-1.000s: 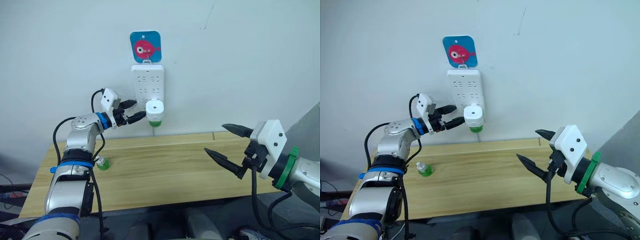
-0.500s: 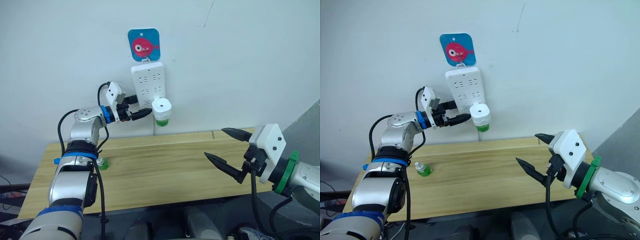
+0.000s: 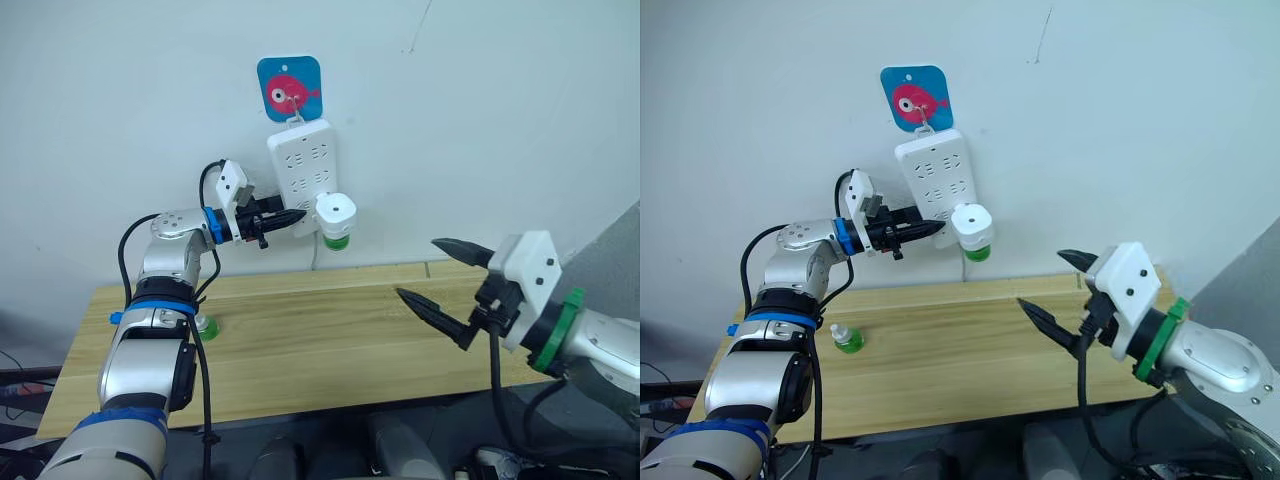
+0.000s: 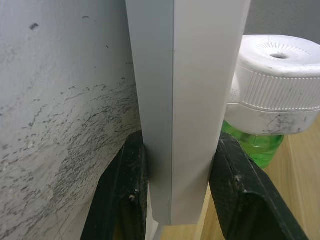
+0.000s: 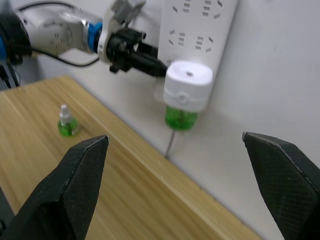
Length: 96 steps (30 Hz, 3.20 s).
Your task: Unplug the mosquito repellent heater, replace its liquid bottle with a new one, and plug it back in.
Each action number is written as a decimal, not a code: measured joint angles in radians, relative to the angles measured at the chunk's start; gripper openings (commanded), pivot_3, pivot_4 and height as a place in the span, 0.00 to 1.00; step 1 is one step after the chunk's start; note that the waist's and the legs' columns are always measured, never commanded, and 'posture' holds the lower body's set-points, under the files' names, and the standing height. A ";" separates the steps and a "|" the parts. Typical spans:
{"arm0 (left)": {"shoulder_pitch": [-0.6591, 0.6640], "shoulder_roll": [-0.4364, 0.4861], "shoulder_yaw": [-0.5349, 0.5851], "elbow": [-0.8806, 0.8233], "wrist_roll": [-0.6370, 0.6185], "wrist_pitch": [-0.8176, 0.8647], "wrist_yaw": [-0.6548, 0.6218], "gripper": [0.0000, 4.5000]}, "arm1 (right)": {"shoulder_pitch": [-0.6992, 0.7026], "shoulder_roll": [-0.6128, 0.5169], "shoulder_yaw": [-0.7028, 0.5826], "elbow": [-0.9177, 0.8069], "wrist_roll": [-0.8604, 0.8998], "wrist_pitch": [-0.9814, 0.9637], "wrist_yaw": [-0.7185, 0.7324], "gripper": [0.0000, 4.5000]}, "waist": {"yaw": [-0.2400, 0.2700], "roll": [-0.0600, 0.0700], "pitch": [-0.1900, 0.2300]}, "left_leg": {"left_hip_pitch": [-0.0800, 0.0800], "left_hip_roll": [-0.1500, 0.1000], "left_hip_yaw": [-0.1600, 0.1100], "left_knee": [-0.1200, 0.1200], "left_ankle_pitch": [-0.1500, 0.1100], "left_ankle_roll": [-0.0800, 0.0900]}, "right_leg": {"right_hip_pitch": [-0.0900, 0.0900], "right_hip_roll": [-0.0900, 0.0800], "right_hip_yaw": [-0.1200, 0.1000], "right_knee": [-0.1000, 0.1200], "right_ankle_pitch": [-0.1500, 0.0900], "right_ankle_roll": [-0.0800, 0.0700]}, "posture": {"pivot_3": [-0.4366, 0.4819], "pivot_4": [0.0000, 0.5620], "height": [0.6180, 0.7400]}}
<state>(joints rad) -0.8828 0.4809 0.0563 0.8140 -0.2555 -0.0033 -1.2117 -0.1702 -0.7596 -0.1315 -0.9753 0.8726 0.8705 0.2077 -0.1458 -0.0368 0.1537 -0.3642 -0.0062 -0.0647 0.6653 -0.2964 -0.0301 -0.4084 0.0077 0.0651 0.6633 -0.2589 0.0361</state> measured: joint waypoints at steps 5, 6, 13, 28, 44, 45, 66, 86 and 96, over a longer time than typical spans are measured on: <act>0.011 -0.007 0.001 -0.031 -0.007 0.026 0.007 0.29 | -0.240 0.170 0.172 0.100 -0.056 0.148 -0.188 1.00 | -0.003 0.003 0.002 | -0.001 -0.001 -0.002 0.001 0.000 0.000 | -0.001 -0.004 -0.001 0.001 0.003 -0.005 | 0.17 0.28 1.00; 0.014 -0.007 0.001 -0.040 -0.008 0.033 0.008 0.29 | -0.281 0.214 0.204 0.120 -0.066 0.178 -0.219 1.00 | -0.003 0.004 0.002 | -0.001 -0.001 -0.004 0.000 0.000 0.000 | -0.001 -0.005 -0.002 0.001 0.003 -0.005 | 0.17 0.28 1.00; 0.047 -0.016 0.002 -0.131 -0.020 0.068 0.021 0.29 | -0.392 0.444 0.361 0.272 -0.206 0.261 -0.363 1.00 | -0.003 0.006 0.001 | -0.019 -0.003 -0.012 0.002 0.001 -0.002 | -0.014 -0.010 -0.009 0.004 0.004 -0.005 | 0.19 0.26 1.00; 0.070 -0.017 0.009 -0.170 -0.033 0.108 0.051 0.29 | -0.430 0.589 0.430 0.514 -0.499 0.091 -0.299 1.00 | -0.019 0.006 0.001 | -0.020 -0.006 -0.017 0.010 0.000 -0.001 | -0.015 -0.015 -0.019 0.014 0.004 -0.005 | 0.20 0.25 1.00; 0.073 -0.016 0.010 -0.170 -0.030 0.112 0.065 0.29 | -0.419 0.677 0.426 0.604 -0.618 -0.006 -0.201 0.65 | -0.022 0.007 0.001 | -0.019 -0.006 -0.018 0.013 0.001 -0.001 | -0.015 -0.015 -0.020 0.017 0.004 -0.005 | 0.22 0.24 1.00; 0.074 -0.016 0.011 -0.170 -0.030 0.112 0.065 0.29 | -0.419 0.679 0.424 0.604 -0.619 -0.004 -0.200 0.65 | -0.022 0.007 0.001 | -0.019 -0.006 -0.018 0.013 0.001 -0.001 | -0.015 -0.015 -0.020 0.017 0.004 -0.005 | 0.22 0.24 1.00; 0.085 -0.026 0.015 -0.148 -0.025 0.056 0.096 0.29 | -0.399 0.598 0.213 0.236 -0.491 0.435 -0.096 0.65 | -0.032 0.008 0.000 | -0.018 -0.014 -0.020 0.013 0.002 0.000 | -0.012 -0.023 -0.022 0.018 0.004 -0.004 | 0.18 0.24 1.00; 0.820 0.119 0.129 -0.925 -0.143 -0.016 0.224 1.00 | -0.381 0.757 -0.120 0.198 -0.383 0.477 -0.092 0.65 | -0.047 0.013 -0.001 | -0.019 -0.015 -0.019 0.011 0.002 0.000 | -0.014 -0.027 -0.021 0.017 0.004 -0.004 | 0.26 0.22 1.00; 0.610 -0.099 -0.101 -1.116 -0.200 0.232 0.418 1.00 | -0.405 0.899 -0.275 0.201 -0.273 0.589 -0.150 0.65 | -0.024 0.022 -0.003 | -0.016 -0.018 -0.014 0.014 0.005 0.004 | -0.010 -0.025 -0.021 0.018 0.007 0.001 | 0.23 0.20 1.00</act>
<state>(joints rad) -0.2724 0.3817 -0.0452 -0.3019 -0.4554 0.2285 -0.7940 -0.5755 0.1397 -0.4065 -0.7739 0.5997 1.4600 0.0582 -0.1702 -0.0147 0.1511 -0.3800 -0.0239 -0.0788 0.6790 -0.2912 -0.0259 -0.4185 -0.0176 0.0445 0.6808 -0.2516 0.0375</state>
